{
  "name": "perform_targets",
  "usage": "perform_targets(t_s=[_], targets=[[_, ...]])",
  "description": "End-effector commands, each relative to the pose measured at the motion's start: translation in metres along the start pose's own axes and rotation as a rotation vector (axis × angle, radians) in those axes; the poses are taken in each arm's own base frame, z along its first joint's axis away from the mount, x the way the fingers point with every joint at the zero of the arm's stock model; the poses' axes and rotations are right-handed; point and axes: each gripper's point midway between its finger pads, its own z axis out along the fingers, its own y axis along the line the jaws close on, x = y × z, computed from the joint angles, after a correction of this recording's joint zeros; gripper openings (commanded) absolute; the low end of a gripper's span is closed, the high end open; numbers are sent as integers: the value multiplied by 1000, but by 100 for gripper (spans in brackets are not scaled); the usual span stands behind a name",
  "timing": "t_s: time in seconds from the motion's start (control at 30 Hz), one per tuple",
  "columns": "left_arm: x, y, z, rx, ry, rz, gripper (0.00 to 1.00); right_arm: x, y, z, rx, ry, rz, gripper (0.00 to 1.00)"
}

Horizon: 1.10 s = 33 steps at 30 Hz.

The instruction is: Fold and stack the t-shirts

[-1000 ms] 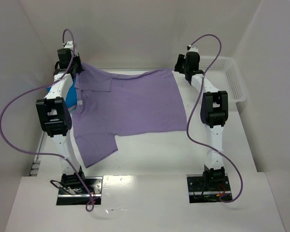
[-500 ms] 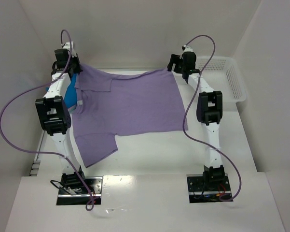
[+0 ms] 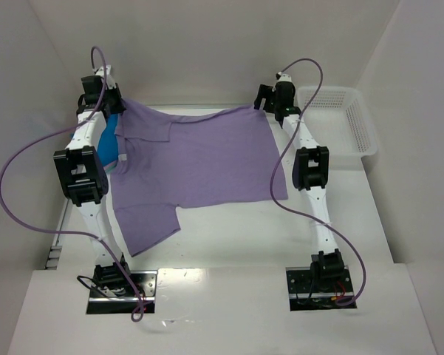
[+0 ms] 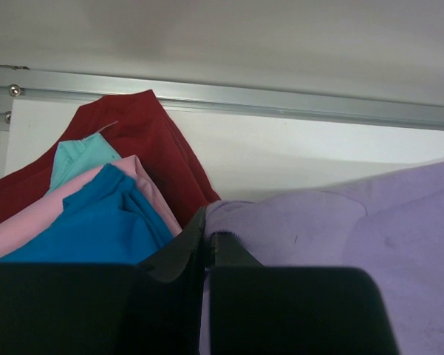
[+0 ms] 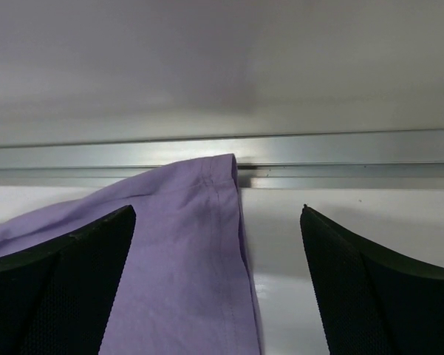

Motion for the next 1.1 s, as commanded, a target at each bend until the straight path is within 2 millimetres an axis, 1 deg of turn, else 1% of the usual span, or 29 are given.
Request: perform_targets(t_s=[0.0,0.03,0.07,0.13,0.17,0.2,0.27,0.3,0.33,0.37,0.4,0.43,0.5,0.53,0.57,0.63,0.67,0.7,0.73,0.77,0.8,0.83,0.87,0.9,0.93,0.97,1.0,1.03,1.07], targets=[[-23,-6,-1,44,-53,-5,0,-25,16,-4,1,-52,45,95],[-23,-8,-2,53,-52,-4,0,-28,21,-4,8,-61,56,95],[-27,-8,-2,54,-61,-2,0,-24,20,-4,11,-51,56,95],[-25,-8,-3,53,-52,-4,0,-24,21,-4,2,-48,56,95],[-29,-9,-4,54,-61,-2,0,-23,23,-4,-8,-45,56,95],[-29,-9,-4,54,-61,-2,0,-17,24,-5,-13,-21,57,95],[-31,-10,-7,54,-61,-2,0,-14,26,-7,-17,2,79,95],[-31,-10,-7,54,-61,-2,0,-5,24,-5,-11,22,91,95],[-31,-10,-7,54,-61,-2,0,-11,26,-7,-12,18,100,95],[-36,-11,-10,55,-70,0,0,-8,25,-8,-8,30,110,95],[-36,-11,-10,55,-70,0,0,-8,26,-8,-8,30,123,93],[-36,-11,-10,55,-70,0,0,-2,24,-5,-5,38,132,92],[-36,-11,-10,55,-70,0,0,-5,25,-7,-6,36,132,92],[-36,-9,-10,46,-71,0,0,-5,27,-7,-14,39,142,89],[-40,-10,-14,46,-80,2,0,-6,21,-9,-2,47,155,87],[-40,-10,-14,46,-80,2,0,-6,22,-13,4,63,167,87],[-40,-10,-14,46,-80,2,0,-14,25,-21,8,73,168,89],[-40,-10,-14,46,-80,2,0,-31,30,-31,3,60,167,89],[-40,-10,-14,46,-80,2,0,-25,29,-32,11,81,169,89],[-40,-10,-14,46,-80,2,0,-46,40,-52,10,80,135,85],[-40,-10,-14,46,-80,2,0,-53,42,-59,9,78,121,83],[-36,-9,-10,46,-71,0,0,-53,51,-66,14,89,102,81],[-36,-9,-10,46,-71,0,0,-54,59,-78,22,107,69,72],[-36,-9,-10,46,-71,0,0,-30,62,-82,40,169,61,68],[-36,-10,-10,46,-71,-9,0,-29,66,-87,49,178,55,65],[-38,-10,-10,47,-80,-7,0,-24,64,-94,56,204,45,65],[-34,-9,-9,46,-71,-9,0,-18,69,-100,69,218,35,65],[-29,-10,-6,54,-61,-11,0,-3,73,-113,81,266,25,65],[-25,-9,-5,53,-52,-13,0,1,67,-120,108,280,21,69]])
